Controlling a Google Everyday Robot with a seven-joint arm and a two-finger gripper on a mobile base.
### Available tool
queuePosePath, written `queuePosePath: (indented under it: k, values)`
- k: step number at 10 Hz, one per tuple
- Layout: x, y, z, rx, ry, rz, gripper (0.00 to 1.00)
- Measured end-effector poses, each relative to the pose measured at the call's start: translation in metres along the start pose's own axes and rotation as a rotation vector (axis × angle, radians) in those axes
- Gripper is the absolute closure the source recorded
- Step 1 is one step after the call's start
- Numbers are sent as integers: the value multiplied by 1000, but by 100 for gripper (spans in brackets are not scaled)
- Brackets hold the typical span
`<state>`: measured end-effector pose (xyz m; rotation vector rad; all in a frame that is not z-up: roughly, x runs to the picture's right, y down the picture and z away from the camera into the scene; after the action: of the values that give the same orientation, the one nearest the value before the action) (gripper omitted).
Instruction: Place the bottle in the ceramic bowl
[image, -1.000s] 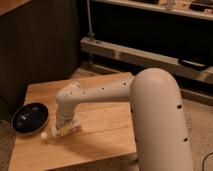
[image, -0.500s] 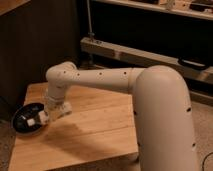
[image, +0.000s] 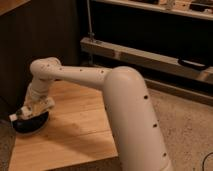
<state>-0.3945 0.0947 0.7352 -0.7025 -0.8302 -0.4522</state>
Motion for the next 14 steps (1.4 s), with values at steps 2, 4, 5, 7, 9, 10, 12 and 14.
queuePosePath:
  k: [2,4,5,7,9,10,12,14]
  values:
    - [-23,-9,42,-38,-38,-58,100]
    - [-34,-4,67,-66,-61,-96,96]
    - [-33,-4,66,-64,-61,-96,96]
    - [-33,-4,66,-64,-60,-94,96]
    - [-34,-4,67,-65,-61,-96,97]
    - [-33,-4,66,-64,-60,-95,99]
    - [-33,-4,66,-65,-61,-96,92]
    - [-33,-4,66,-65,-61,-96,70]
